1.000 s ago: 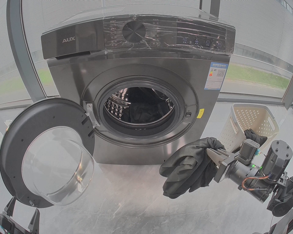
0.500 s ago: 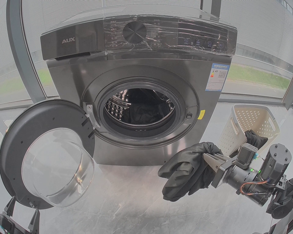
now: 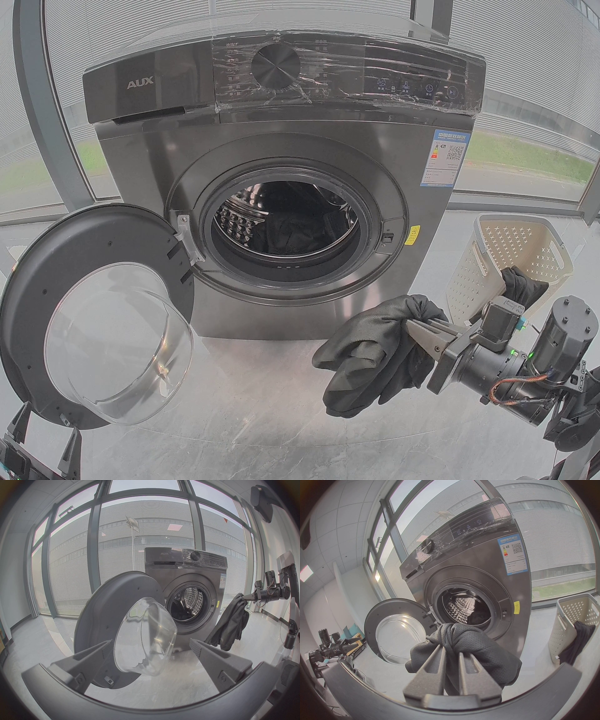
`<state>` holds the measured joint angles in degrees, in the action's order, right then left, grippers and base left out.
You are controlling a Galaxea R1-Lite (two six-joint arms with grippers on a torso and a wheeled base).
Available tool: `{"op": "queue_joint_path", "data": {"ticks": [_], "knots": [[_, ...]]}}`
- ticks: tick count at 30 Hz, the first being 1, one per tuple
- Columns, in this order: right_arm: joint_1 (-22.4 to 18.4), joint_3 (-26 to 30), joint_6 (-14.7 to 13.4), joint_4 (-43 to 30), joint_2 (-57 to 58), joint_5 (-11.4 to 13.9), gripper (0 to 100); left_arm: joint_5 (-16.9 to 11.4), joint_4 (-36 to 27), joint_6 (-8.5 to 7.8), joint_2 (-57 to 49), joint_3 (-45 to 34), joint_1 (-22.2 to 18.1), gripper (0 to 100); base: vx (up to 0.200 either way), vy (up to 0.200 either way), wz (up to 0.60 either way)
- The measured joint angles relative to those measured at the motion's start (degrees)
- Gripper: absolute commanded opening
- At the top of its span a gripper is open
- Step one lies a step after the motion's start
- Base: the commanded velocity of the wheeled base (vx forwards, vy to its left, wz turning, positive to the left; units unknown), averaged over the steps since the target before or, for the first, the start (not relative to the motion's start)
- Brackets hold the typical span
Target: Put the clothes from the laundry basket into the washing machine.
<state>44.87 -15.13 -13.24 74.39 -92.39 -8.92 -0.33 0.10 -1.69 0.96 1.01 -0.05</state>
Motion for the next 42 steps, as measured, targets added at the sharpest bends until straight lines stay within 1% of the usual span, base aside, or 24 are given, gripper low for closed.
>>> {"op": "queue_joint_path", "data": {"ticks": [3,7,9,10,12,16,19,21,25,29,32,35,38,42], "knots": [[0.7,-0.8,-0.5,0.3,-0.4,1.2,0,0.0,0.0,0.04,0.0,0.0,0.0,100,0.000,0.000,0.00],[2.8,-3.3,-3.7,2.5,-1.0,2.2,0,-0.1,0.9,0.06,0.0,0.0,-0.1,100,0.000,0.000,0.00],[3.5,-4.1,-4.1,2.8,-1.4,2.3,0,-0.9,1.7,0.41,0.0,0.8,-0.1,100,0.000,0.000,0.00],[3.7,-4.5,-4.3,2.9,-1.7,2.4,0,-1.8,2.2,0.66,0.1,1.9,0.0,100,0.000,0.000,0.00],[3.9,-5.1,-4.4,3.6,-2.3,2.7,0,-4.7,2.6,1.07,1.0,4.5,0.0,100,0.000,0.000,0.00],[4.1,-6.5,-4.5,5.3,-4.0,3.4,0,-12.1,3.6,1.43,6.1,9.2,0.2,100,0.000,0.000,0.00],[4.0,-8.0,-4.4,5.9,-5.4,3.8,0,-17.0,4.7,0.99,12.1,11.1,0.3,100,0.000,0.000,0.00],[3.8,-9.0,-4.4,6.2,-6.3,4.0,0,-19.7,6.3,0.48,16.7,11.9,0.5,100,0.000,0.000,0.00],[3.2,-11.4,-4.4,6.6,-8.2,4.4,0,-23.6,11.6,-0.60,27.0,12.7,1.7,100,0.000,0.000,0.00],[2.7,-13.8,-4.4,6.9,-10.1,4.5,0,-25.6,17.3,-1.28,36.9,12.8,5.4,100,0.000,0.000,0.00],[2.4,-15.8,-4.4,7.3,-11.7,4.5,0,-26.6,20.5,-1.56,43.9,12.5,10.7,100,0.000,0.000,0.00],[2.2,-17.5,-4.5,7.6,-13.3,4.4,0,-27.1,23.0,-1.78,50.5,12.2,14.8,100,0.000,0.000,0.00],[2.0,-18.7,-4.5,7.8,-14.5,4.2,0,-27.4,25.7,-2.00,56.1,12.1,17.6,100,0.000,0.000,0.00],[1.9,-19.5,-4.5,7.9,-15.8,4.0,0,-27.7,30.7,-2.10,63.9,12.0,19.8,100,0.000,0.000,0.00]]}}
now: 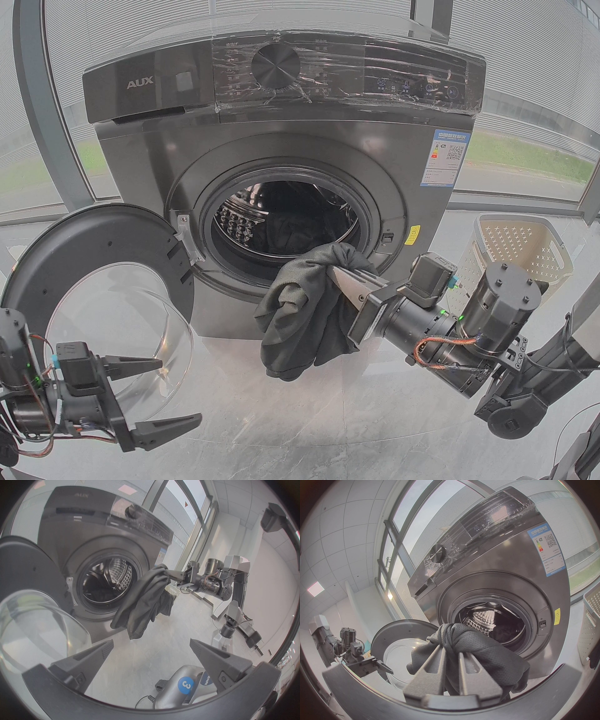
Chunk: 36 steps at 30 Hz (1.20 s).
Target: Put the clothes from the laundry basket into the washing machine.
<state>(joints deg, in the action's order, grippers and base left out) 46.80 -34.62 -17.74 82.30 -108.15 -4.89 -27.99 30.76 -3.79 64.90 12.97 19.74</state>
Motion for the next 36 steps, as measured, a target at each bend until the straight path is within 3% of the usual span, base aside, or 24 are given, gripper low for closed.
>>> {"op": "queue_joint_path", "data": {"ticks": [9,16,23,28,36], "knots": [[-0.1,-0.3,0.0,0.0,-1.2,-0.3,0,0.2,14.4,0.29,18.2,0.6,3.0,100,0.000,0.000,0.00],[-0.2,-0.7,0.0,-0.8,-1.6,-0.4,0,6.3,22.4,2.18,28.6,2.6,6.2,100,0.000,0.000,0.00],[-0.4,-2.4,0.1,-2.5,-1.9,-0.4,0,9.0,26.4,5.12,34.7,4.3,7.7,100,0.000,0.000,0.00],[-0.4,-2.8,0.0,-1.9,-2.6,-0.4,0,9.7,26.8,9.36,36.7,5.3,9.3,100,0.000,0.000,0.00],[-0.3,-3.2,0.0,-1.8,-3.3,-1.4,0,10.0,27.0,9.48,41.0,7.9,10.2,100,0.000,0.000,0.00]]}}
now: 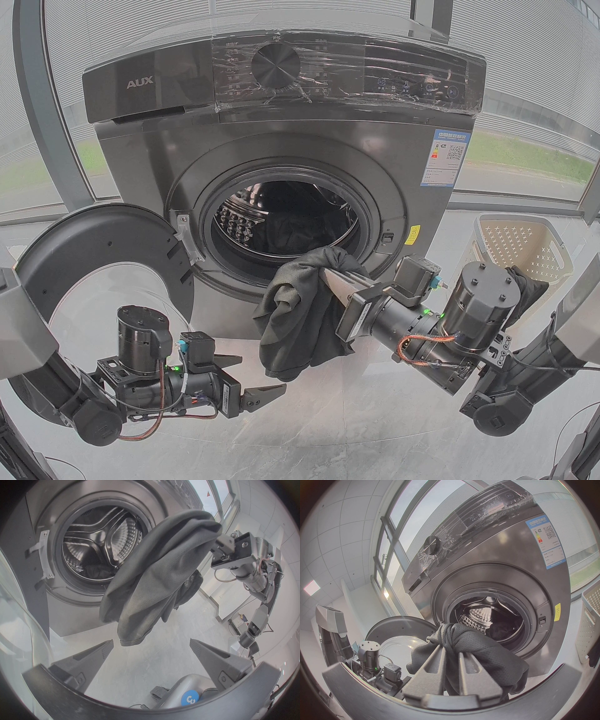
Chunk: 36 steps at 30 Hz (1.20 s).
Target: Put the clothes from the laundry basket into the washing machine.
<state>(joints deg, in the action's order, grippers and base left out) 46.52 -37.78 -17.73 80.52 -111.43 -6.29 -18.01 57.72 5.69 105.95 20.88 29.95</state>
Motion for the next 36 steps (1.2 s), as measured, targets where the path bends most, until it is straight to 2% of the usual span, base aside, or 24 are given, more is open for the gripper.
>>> {"op": "queue_joint_path", "data": {"ticks": [9,20,35,36], "knots": [[0.4,0.0,0.0,0.0,0.0,-0.7,0,0.0,2.2,-0.04,6.0,2.9,-0.4,100,0.000,0.000,0.00],[0.9,0.2,0.0,0.8,0.0,-0.7,0,1.1,12.7,0.79,15.6,6.2,-0.4,100,0.000,0.000,0.00],[1.4,0.5,0.0,1.3,-0.1,-0.7,0,1.3,20.8,1.08,22.2,10.1,-0.5,100,0.000,0.000,0.00],[1.4,0.5,0.0,1.3,-0.1,-0.7,0,1.3,21.4,1.08,22.4,10.0,-0.5,0,0.000,0.000,0.00]]}}
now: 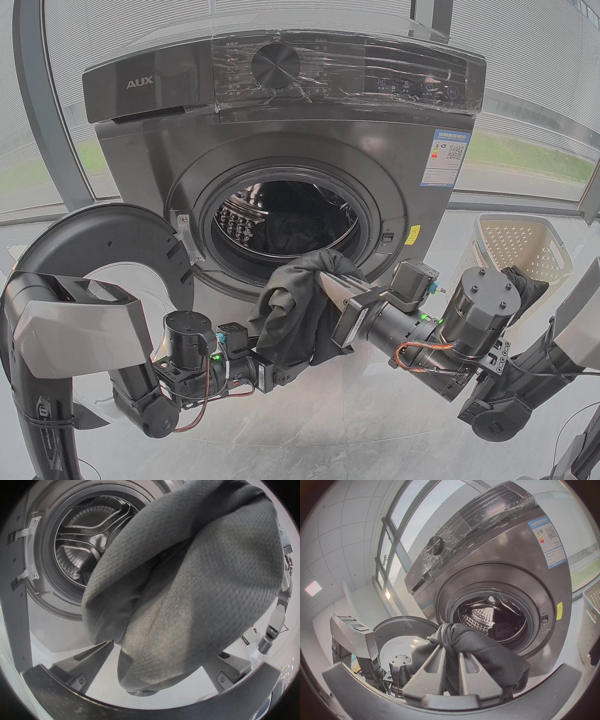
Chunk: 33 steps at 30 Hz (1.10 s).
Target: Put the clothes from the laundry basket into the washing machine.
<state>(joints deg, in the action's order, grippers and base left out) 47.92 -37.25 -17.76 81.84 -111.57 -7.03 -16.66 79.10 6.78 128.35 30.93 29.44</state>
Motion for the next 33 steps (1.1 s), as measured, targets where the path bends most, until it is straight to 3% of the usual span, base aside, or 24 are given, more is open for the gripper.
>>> {"op": "queue_joint_path", "data": {"ticks": [10,19,20,27,33], "knots": [[-0.1,0.1,0.0,0.4,-0.2,-0.1,0,0.1,5.1,-0.09,0.6,-2.2,0.2,0,0.000,0.000,0.00],[-1.5,0.5,0.0,0.3,-1.2,-0.3,0,0.1,9.8,-1.80,-2.6,-10.4,1.5,0,0.000,0.000,0.00],[-1.5,0.5,0.0,0.3,-1.3,-0.3,100,0.1,9.9,-1.85,-3.6,-11.3,1.7,0,0.000,0.000,0.00],[-2.0,0.5,0.0,0.1,-2.2,-0.3,100,0.1,9.9,-1.67,-10.1,-14.8,2.8,0,0.000,0.000,0.00],[-2.2,2.3,0.0,-0.5,-2.5,-0.4,100,0.1,9.8,-0.98,-15.5,-12.8,3.1,0,0.000,0.000,0.00]]}}
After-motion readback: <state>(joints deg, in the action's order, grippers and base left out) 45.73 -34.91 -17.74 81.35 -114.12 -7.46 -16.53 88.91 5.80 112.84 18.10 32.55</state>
